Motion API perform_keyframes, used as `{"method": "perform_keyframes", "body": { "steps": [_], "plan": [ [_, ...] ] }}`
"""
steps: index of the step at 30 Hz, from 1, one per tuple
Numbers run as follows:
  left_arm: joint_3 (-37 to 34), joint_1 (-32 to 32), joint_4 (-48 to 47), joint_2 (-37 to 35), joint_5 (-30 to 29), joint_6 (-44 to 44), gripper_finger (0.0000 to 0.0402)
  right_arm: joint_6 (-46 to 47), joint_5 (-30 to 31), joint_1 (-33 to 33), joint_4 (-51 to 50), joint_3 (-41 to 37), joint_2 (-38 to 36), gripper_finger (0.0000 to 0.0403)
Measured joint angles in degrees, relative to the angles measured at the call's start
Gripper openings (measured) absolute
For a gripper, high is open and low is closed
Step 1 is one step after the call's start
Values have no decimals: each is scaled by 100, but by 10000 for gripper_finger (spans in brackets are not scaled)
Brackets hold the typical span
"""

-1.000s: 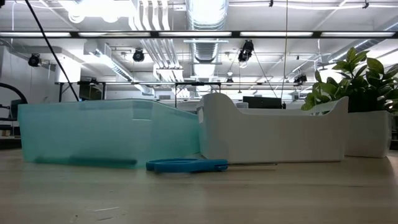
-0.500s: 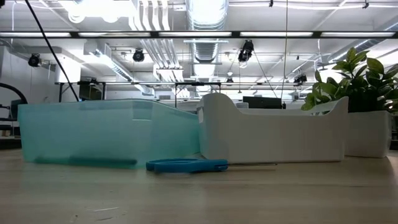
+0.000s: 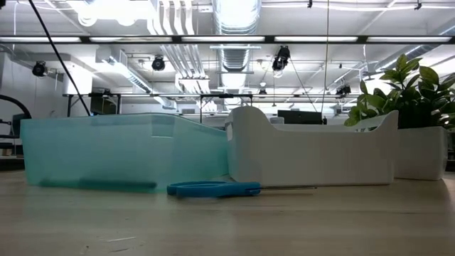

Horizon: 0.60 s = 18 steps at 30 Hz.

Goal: Pick & Place Paint Supplies
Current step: Put the black brow brush into the green bin

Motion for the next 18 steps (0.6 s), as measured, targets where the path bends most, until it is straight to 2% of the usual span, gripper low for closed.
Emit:
{"method": "perform_keyframes", "body": {
  "steps": [6,11,18],
  "plan": [
    [0,9,-17,0,-2,73,138,173,54,-8,-231,258,-142,12],
    [0,9,-17,0,0,149,138,-29,339,-71,-852,961,-131,6],
    [-2,9,-24,0,0,190,138,-584,856,-460,-1037,1922,-137,5]
  ]
}}
